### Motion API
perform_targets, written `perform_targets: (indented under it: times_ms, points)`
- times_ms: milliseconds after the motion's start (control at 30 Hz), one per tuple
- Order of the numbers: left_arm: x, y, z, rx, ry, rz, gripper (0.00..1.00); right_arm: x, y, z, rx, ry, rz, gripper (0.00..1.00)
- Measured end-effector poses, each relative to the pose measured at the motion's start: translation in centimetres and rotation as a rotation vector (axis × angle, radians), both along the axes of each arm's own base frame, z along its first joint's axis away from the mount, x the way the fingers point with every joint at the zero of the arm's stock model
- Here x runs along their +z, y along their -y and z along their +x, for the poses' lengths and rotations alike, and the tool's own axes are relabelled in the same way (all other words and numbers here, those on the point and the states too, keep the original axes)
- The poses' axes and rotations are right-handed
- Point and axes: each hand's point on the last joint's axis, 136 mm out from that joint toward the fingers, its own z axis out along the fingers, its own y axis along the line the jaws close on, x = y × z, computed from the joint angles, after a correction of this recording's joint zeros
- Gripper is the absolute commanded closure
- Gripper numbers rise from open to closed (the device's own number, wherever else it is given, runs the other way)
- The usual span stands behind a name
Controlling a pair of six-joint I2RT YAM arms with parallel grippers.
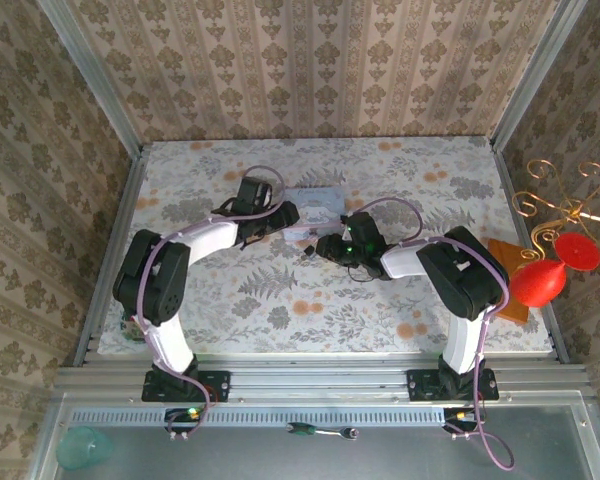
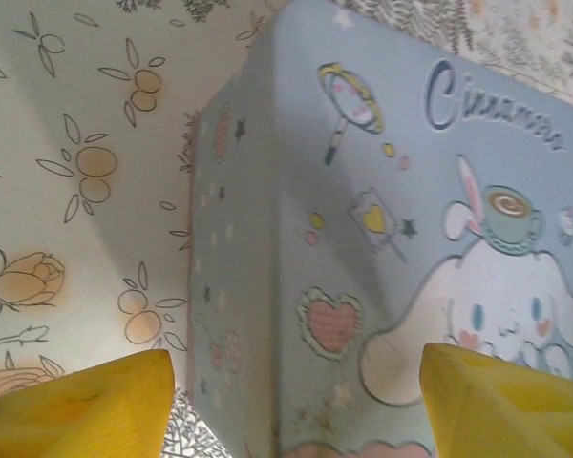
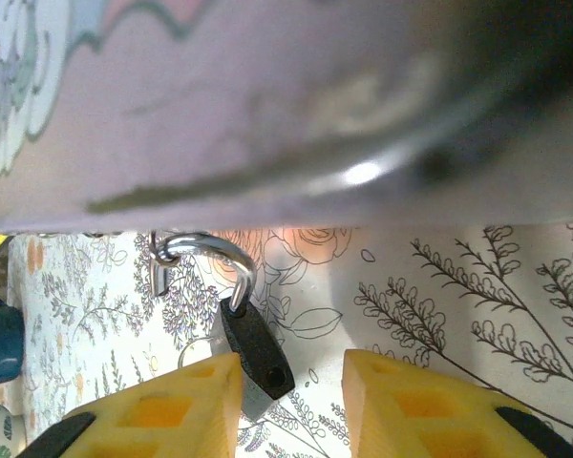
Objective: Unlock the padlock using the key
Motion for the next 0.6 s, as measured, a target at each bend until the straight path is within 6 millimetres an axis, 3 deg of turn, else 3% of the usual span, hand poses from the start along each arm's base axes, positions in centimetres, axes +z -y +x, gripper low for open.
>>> perform_targets:
  times_ms: [433, 600]
  points:
    - [-0.3, -0.2, 0.7, 0.001, -0.005, 0.017, 0.31, -0.3, -1.0, 0.0, 0.06, 0.025, -0.192, 0.61]
    - [-0.3, -0.1, 0.6, 0.0, -0.003, 0.016, 0.31, -0.4, -2.2, -0.4, 0.107, 0.038, -0.25, 0.6]
